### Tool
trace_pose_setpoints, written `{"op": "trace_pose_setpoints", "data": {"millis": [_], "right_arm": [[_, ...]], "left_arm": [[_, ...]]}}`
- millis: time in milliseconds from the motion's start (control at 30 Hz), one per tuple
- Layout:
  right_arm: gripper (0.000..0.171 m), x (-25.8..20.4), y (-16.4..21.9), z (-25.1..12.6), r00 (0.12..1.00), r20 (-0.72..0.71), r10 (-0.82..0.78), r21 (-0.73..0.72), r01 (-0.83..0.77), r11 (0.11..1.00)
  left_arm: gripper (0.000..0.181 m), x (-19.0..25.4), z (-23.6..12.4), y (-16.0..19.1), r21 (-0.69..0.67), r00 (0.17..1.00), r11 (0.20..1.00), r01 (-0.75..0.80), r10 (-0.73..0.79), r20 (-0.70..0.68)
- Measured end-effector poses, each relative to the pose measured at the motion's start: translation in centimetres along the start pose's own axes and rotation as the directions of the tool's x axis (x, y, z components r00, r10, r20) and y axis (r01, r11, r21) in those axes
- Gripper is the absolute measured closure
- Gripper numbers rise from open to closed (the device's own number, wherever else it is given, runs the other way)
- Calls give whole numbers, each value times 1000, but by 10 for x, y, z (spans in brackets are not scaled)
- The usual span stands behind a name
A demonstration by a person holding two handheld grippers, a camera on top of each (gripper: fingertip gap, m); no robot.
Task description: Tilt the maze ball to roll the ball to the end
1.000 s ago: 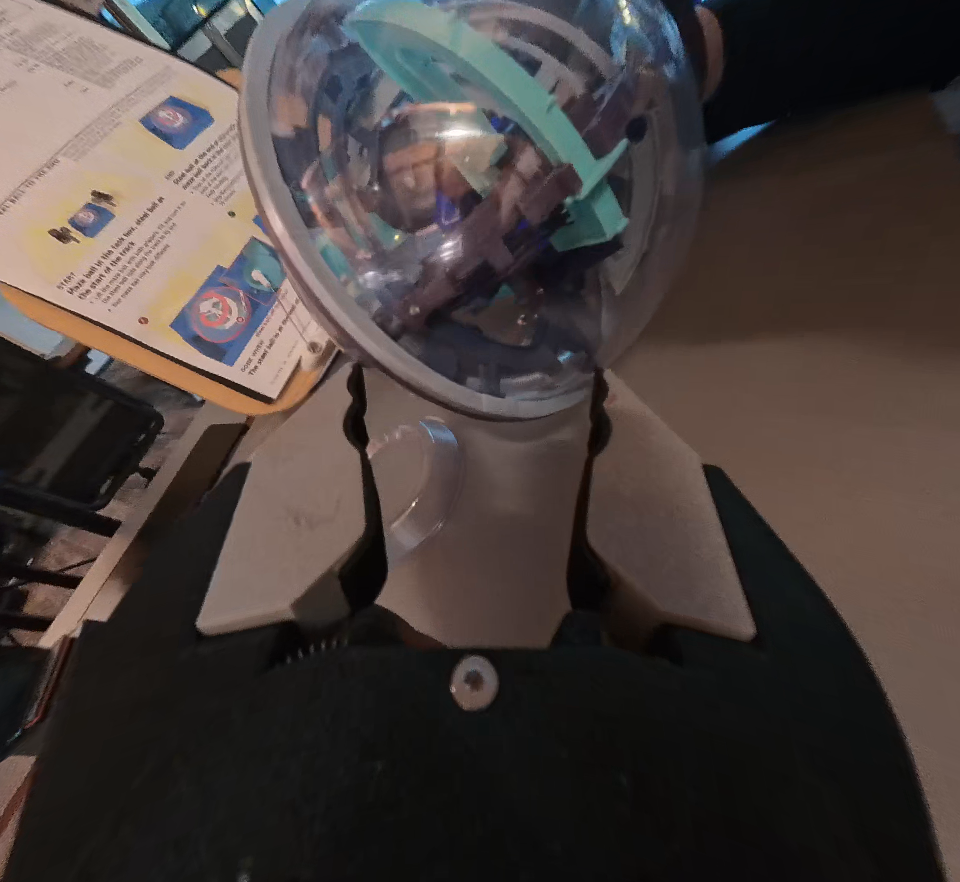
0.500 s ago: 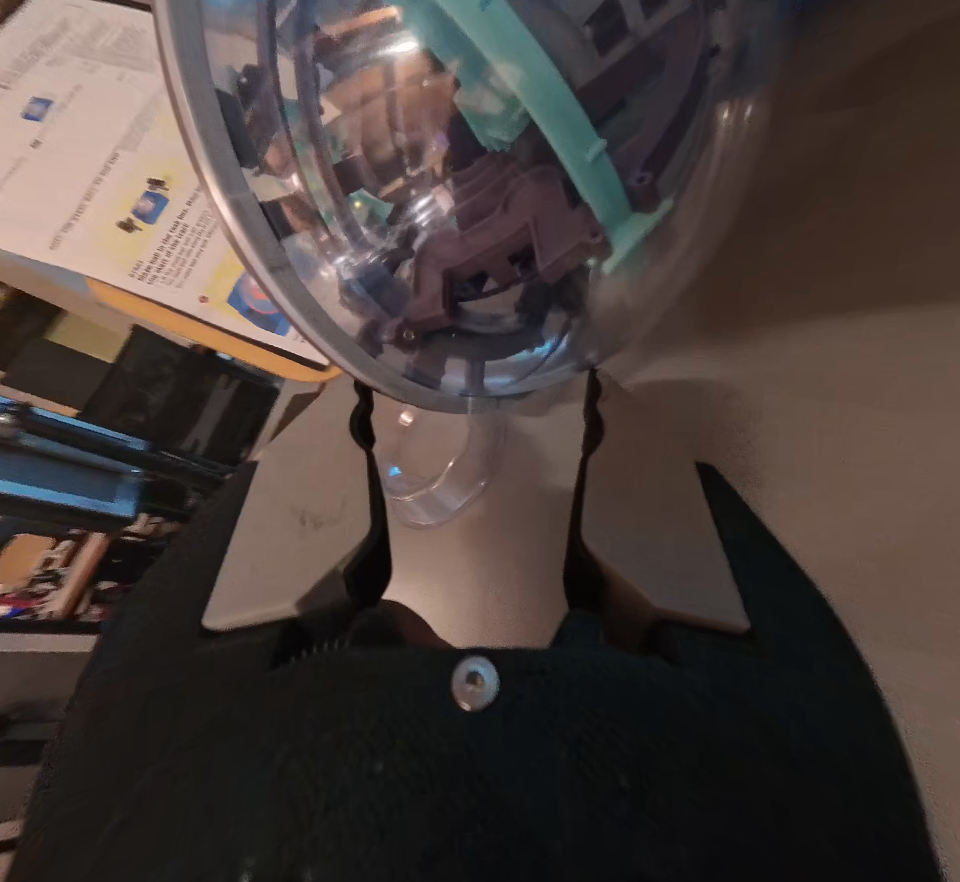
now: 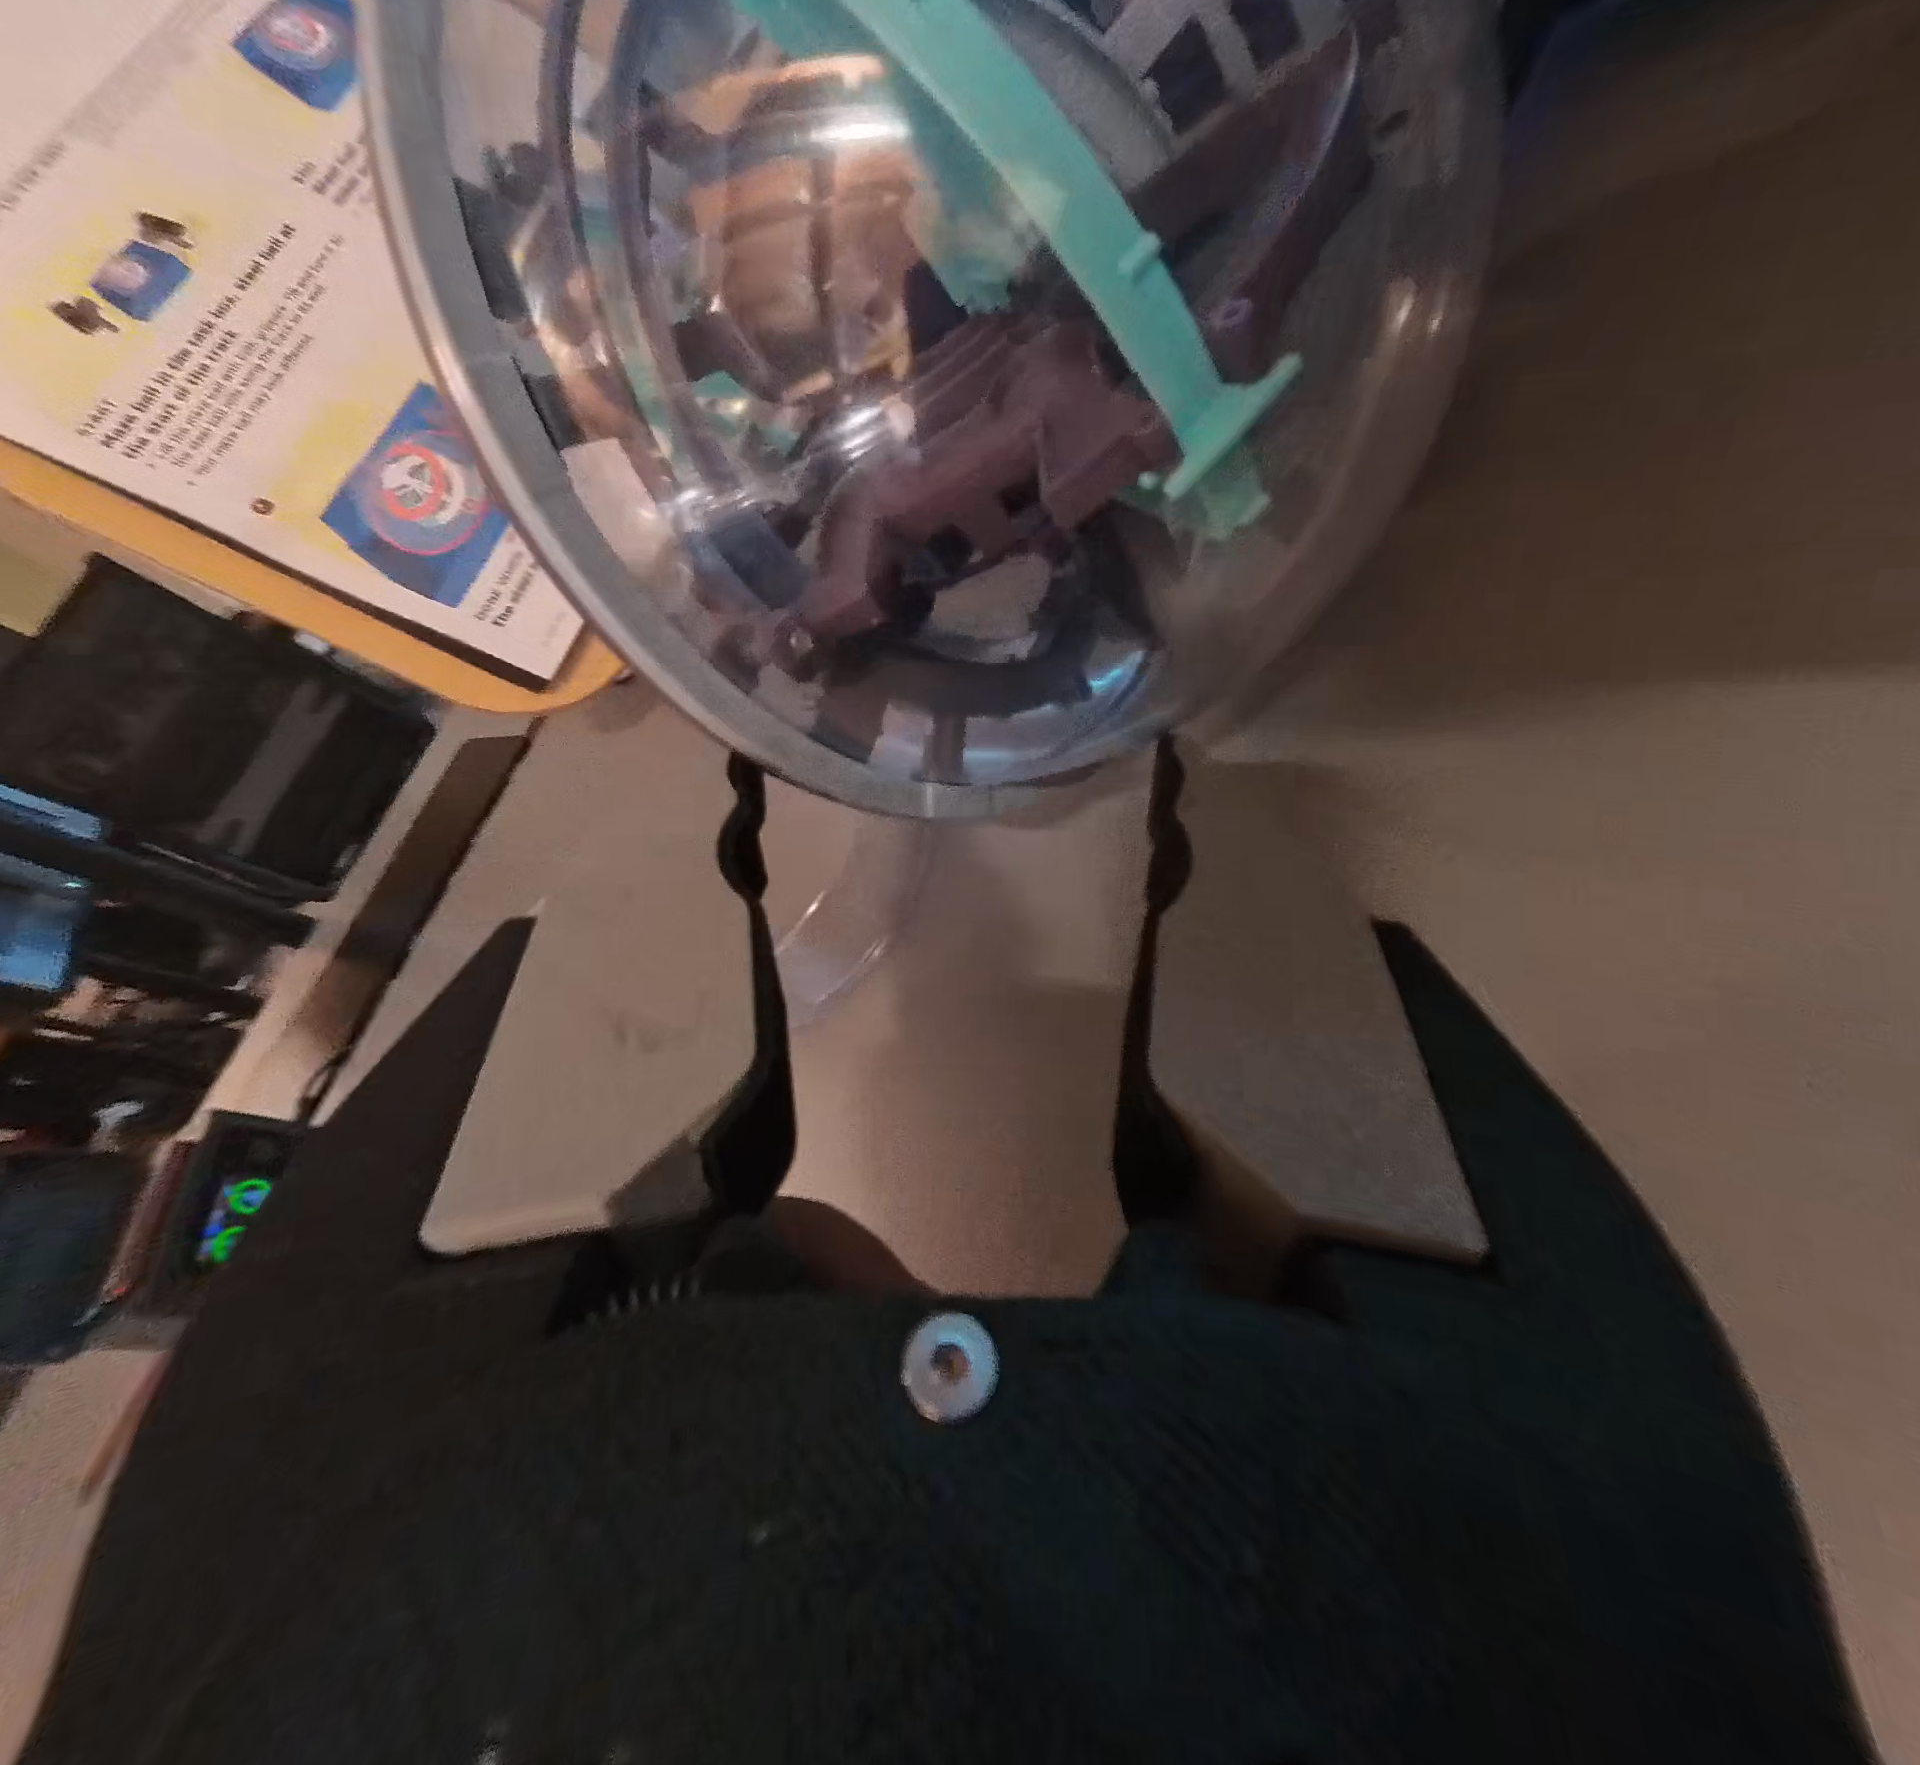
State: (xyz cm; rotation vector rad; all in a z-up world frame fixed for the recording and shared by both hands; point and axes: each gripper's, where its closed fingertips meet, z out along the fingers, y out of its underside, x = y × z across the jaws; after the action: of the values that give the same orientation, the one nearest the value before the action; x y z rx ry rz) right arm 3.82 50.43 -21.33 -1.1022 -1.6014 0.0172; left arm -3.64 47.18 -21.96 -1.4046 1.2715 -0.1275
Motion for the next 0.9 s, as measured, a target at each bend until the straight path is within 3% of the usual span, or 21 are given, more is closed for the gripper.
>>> {"op": "trace_pose_setpoints", "data": {"millis": [300, 533, 767, 900], "right_arm": [[25, -14, -2, 1, 968, 152, 200, 62, -212, 975], [25, -19, -4, 1, 936, 219, 275, 85, -299, 950], [25, 2, -15, 2, 999, -32, -20, 30, 21, 999], [31, 15, -12, 4, 918, -230, -324, -159, 293, 943]], "left_arm": [[106, 6, 4, 6, -20, 991, 994, 110, -111, -73], [108, 6, 5, 8, -35, 995, 996, 84, -86, -58], [108, -9, 2, 12, -81, 997, 995, -55, 59, 54], [107, -9, 4, 25, -153, 992, 984, -92, 103, 68]]}}
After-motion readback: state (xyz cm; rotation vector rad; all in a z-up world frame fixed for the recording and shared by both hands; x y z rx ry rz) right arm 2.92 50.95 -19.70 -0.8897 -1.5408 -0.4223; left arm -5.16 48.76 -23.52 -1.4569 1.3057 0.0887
